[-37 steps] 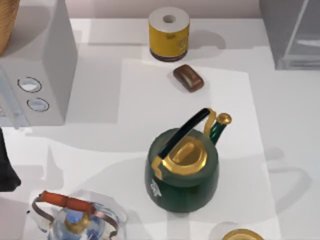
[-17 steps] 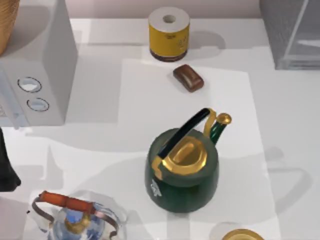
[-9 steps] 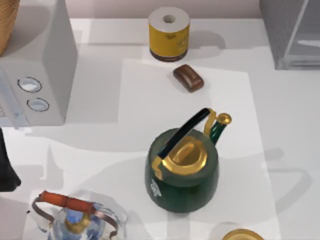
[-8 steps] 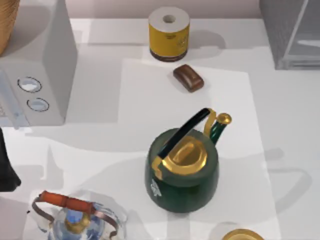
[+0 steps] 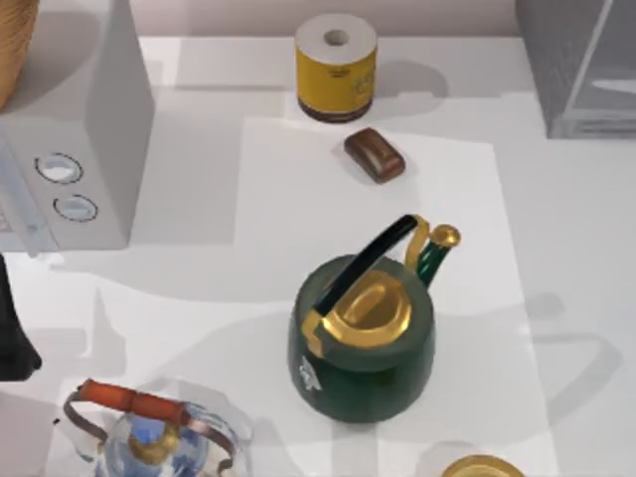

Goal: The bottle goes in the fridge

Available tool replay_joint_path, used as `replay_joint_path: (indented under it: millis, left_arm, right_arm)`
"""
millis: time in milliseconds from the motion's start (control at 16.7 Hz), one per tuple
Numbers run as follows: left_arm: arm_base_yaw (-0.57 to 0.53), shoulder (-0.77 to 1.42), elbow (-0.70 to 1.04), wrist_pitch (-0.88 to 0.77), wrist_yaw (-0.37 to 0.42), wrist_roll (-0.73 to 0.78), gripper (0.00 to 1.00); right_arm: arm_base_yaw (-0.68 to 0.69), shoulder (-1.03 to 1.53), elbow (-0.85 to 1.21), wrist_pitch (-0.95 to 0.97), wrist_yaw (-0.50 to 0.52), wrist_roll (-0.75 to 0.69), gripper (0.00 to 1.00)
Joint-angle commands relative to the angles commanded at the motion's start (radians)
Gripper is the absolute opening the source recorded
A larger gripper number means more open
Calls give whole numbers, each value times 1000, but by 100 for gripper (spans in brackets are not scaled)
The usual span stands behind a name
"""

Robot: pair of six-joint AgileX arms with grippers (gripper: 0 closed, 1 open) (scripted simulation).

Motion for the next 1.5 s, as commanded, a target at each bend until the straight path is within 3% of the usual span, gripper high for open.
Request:
replay_joint_path:
  millis: [180, 420, 780, 1140, 1500]
  left_arm:
    - [0, 0, 0, 0, 0, 0, 100]
    - [0, 0, 0, 0, 0, 0, 100]
    - [0, 0, 0, 0, 0, 0, 100]
    - [0, 0, 0, 0, 0, 0, 100]
    - [0, 0, 0, 0, 0, 0, 100]
  right_arm:
    - [20, -62, 2, 32, 45, 58, 1]
    - [75, -291, -38, 123, 184, 278, 1]
    - [222, -895, -211, 340, 480, 830, 1]
    - [419, -1498, -513, 628, 805, 1405, 1]
    - [621, -1828, -815, 902, 1087, 1782, 1]
